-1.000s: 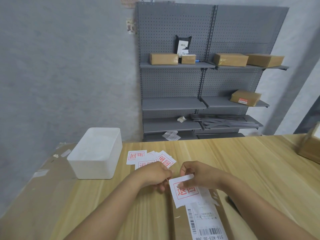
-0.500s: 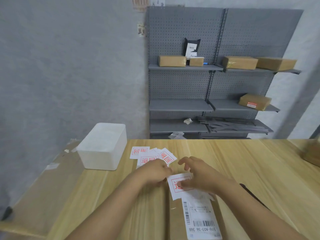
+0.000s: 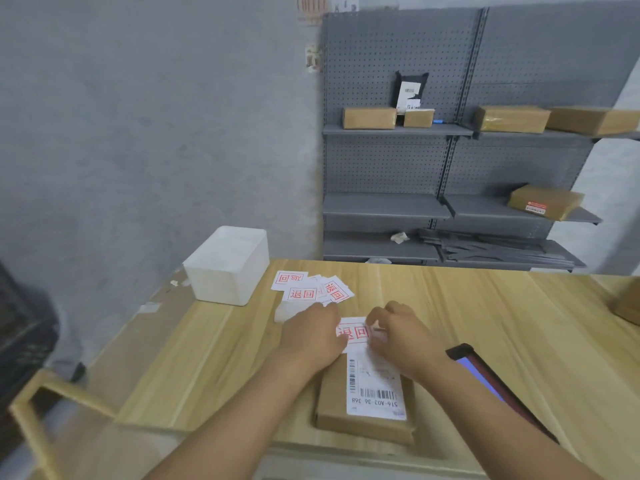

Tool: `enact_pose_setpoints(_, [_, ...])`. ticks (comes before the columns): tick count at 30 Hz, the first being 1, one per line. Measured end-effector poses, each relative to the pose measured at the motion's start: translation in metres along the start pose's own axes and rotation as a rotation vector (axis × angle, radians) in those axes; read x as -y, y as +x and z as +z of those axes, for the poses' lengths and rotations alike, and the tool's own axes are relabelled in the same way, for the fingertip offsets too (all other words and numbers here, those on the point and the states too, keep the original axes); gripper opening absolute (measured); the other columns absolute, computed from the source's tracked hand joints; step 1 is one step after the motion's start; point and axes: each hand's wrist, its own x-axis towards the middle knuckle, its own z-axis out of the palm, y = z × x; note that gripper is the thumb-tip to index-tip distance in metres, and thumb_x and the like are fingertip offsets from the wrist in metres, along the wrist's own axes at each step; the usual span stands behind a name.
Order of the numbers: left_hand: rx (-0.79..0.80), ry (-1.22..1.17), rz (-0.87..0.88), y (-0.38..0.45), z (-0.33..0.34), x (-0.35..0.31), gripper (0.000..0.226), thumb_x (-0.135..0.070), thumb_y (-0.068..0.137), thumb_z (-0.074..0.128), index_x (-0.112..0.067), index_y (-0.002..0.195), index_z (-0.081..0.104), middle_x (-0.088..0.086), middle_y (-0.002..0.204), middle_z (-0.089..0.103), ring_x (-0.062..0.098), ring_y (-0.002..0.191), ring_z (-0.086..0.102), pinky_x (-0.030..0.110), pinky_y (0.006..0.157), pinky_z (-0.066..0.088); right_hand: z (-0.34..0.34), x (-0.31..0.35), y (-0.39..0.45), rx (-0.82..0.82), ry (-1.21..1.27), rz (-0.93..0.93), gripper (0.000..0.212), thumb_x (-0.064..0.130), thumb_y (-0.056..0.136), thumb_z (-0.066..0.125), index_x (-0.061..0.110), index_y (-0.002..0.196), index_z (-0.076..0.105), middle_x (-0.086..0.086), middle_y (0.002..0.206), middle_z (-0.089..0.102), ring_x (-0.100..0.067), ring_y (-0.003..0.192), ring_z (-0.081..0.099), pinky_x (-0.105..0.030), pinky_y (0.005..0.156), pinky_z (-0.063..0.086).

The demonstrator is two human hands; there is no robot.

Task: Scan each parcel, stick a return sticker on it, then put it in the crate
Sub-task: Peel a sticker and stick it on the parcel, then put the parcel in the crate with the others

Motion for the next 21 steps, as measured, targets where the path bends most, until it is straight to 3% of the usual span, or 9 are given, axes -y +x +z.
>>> enact_pose_setpoints(3, [0.026, 0.012, -0.048, -0.009, 0.005, -0.006, 0.029, -0.038, 0.088, 0.056, -0.024, 0.113, 0.057, -0.002, 0.115, 0.06, 0.022, 0.105, 0.057, 0.03, 0.079, 0.045, 0.008, 0.005, -0.01, -0.016, -0.034, -0.013, 0.029, 0.032, 0.088, 0.053, 0.027, 0.116, 0.057, 0.003, 0.113, 0.048, -0.018, 0.107, 0.044, -0.027, 0.081, 0.041])
enact_pose_setpoints(6, [0.101, -0.062, -0.228, -0.02, 0.003, 0.011, 0.029, -0.036, 0.088, 0.053, -0.021, 0.113, 0.058, -0.003, 0.111, 0.061, 0.021, 0.102, 0.059, 0.031, 0.079, 0.049, 0.005, -0.01, -0.022, -0.078, -0.014, 0.167, 0.037, 0.031, 0.088, 0.052, 0.022, 0.124, 0.053, -0.001, 0.118, 0.047, -0.021, 0.108, 0.045, -0.031, 0.084, 0.044])
enact_pose_setpoints(9, [0.25, -0.334, -0.365, -0.034, 0.007, 0.021, 0.024, -0.024, 0.09, 0.046, -0.013, 0.101, 0.064, 0.004, 0.103, 0.068, 0.024, 0.091, 0.066, 0.036, 0.082, 0.052, 0.003, -0.018, -0.035, 0.006, 0.224, 0.369, 0.042, 0.03, 0.091, 0.051, 0.011, 0.128, 0.045, -0.004, 0.11, 0.045, -0.027, 0.1, 0.054, -0.034, 0.077, 0.046])
enact_pose_setpoints(11, [0.324, -0.586, -0.441, -0.043, 0.01, 0.018, 0.021, -0.017, 0.09, 0.043, -0.01, 0.095, 0.063, 0.01, 0.088, 0.069, 0.027, 0.072, 0.067, 0.038, 0.071, 0.056, 0.003, -0.014, -0.041, 0.086, 0.38, 0.397, 0.046, 0.026, 0.09, 0.054, 0.008, 0.13, 0.041, -0.005, 0.103, 0.052, -0.025, 0.092, 0.058, -0.031, 0.069, 0.047])
enact_pose_setpoints(13, [0.294, -0.685, -0.466, -0.049, 0.01, 0.018, 0.015, -0.016, 0.09, 0.044, -0.012, 0.092, 0.059, 0.01, 0.079, 0.068, 0.026, 0.061, 0.064, 0.035, 0.059, 0.055, 0.003, -0.006, -0.043, 0.088, 0.468, 0.363, 0.05, 0.02, 0.088, 0.058, 0.008, 0.133, 0.039, 0.0, 0.095, 0.057, -0.018, 0.081, 0.059, -0.026, 0.058, 0.046])
enact_pose_setpoints(17, [0.119, -0.677, -0.465, -0.06, -0.004, 0.036, 0.012, -0.019, 0.09, 0.049, -0.014, 0.094, 0.059, 0.006, 0.089, 0.069, 0.024, 0.076, 0.065, 0.032, 0.069, 0.052, -0.003, 0.021, -0.036, 0.012, 0.552, 0.296, 0.052, 0.014, 0.086, 0.059, 0.011, 0.135, 0.04, 0.009, 0.085, 0.055, 0.002, 0.069, 0.051, -0.017, 0.048, 0.037])
enact_pose_setpoints(21, [-0.01, -0.68, -0.489, -0.076, -0.034, 0.076, 0.009, -0.019, 0.089, 0.049, -0.022, 0.088, 0.057, 0.001, 0.09, 0.065, 0.021, 0.073, 0.063, 0.031, 0.071, 0.053, 0.001, 0.075, -0.022, 0.0, 0.634, 0.22, 0.052, 0.012, 0.085, 0.059, 0.014, 0.133, 0.041, 0.001, 0.099, 0.06, -0.012, 0.077, 0.059, -0.02, 0.051, 0.041])
